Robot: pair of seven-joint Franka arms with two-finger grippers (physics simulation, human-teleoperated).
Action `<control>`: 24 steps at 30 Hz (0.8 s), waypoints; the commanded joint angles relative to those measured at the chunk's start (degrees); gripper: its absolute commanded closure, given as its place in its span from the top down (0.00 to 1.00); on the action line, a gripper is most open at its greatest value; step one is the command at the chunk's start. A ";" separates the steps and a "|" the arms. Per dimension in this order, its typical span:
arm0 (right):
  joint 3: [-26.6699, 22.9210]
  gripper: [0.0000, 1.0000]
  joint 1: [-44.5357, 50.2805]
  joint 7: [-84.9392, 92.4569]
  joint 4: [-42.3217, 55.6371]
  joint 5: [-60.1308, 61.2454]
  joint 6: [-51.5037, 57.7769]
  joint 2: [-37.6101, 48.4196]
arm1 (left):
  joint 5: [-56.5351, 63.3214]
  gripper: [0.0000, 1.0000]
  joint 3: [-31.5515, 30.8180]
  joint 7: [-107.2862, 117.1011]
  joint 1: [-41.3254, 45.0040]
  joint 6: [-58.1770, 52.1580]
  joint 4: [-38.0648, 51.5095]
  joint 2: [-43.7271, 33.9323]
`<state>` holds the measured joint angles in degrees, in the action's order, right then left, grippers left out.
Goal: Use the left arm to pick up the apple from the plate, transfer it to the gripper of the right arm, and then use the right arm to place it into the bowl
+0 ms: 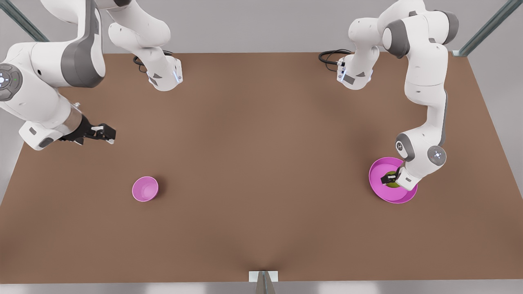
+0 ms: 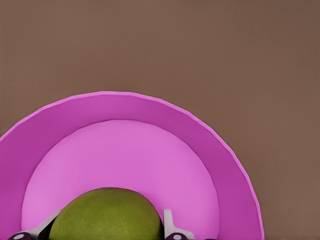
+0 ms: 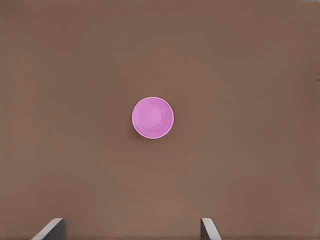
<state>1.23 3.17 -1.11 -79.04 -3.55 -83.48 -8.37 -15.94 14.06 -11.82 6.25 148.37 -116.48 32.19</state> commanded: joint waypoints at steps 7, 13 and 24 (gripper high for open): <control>0.09 1.00 -0.36 0.58 -0.06 0.12 -1.25 -0.24 | -0.32 0.80 -0.96 -1.72 2.71 -14.07 7.05 -10.39; 0.44 1.00 -0.27 0.50 -0.15 0.12 -1.33 -0.76 | -12.97 0.82 -14.57 -11.28 4.21 -15.39 16.80 -9.61; 0.53 1.00 -0.18 -0.21 -0.41 28.50 -11.17 -8.94 | -57.98 0.82 -34.80 -112.19 4.21 -15.39 33.51 5.51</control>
<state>1.73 3.01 -1.00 -79.44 15.81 -90.28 -16.81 -65.18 -20.07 -49.38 10.51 133.82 -83.33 37.40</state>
